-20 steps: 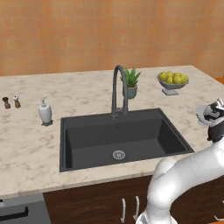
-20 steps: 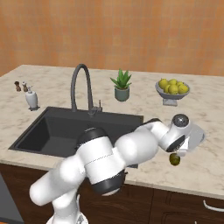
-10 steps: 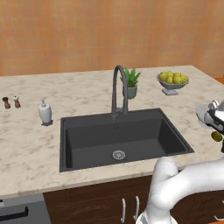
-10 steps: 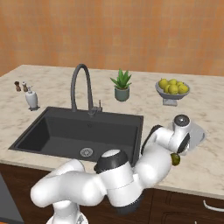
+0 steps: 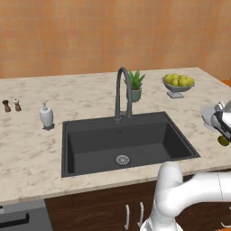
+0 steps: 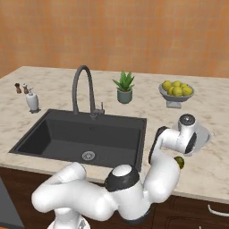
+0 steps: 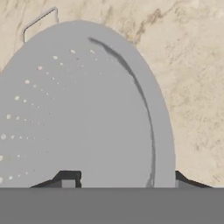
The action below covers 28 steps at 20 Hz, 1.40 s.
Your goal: Put the colander in the sink, put the kiwi in the colander, and turn on the sink faucet and pour water over the colander.
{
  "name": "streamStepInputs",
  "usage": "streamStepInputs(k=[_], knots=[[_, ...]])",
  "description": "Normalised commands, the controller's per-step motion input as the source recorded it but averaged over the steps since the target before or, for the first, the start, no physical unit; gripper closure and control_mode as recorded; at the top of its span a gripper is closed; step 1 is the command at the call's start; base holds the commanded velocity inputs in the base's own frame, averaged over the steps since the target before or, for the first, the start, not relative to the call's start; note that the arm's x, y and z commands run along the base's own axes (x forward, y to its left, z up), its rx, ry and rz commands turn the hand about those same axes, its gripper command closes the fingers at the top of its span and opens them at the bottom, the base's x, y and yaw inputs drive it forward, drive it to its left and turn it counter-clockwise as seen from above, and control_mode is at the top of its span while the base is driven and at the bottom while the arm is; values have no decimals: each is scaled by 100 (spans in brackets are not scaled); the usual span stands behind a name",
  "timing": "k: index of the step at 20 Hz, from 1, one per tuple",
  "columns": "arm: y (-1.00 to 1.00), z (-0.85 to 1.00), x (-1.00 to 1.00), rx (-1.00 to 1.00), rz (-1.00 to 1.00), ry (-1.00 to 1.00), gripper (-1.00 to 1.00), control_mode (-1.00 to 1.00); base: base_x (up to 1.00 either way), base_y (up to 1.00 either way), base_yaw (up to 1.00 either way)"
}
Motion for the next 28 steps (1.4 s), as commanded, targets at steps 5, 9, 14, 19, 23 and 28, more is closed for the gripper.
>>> streamStepInputs(k=[5,9,14,19,23,28], knots=[[19,-28,0,-9,10,1,100,-100,0,0,0],[31,-12,2,-7,14,-1,100,-100,0,0,0],[36,31,-28,10,17,-62,100,-100,0,0,0],[77,65,-31,7,16,-41,100,-100,0,0,0],[100,79,-27,0,0,12,100,-100,0,0,0],[99,72,-36,0,0,30,100,-100,0,0,0]])
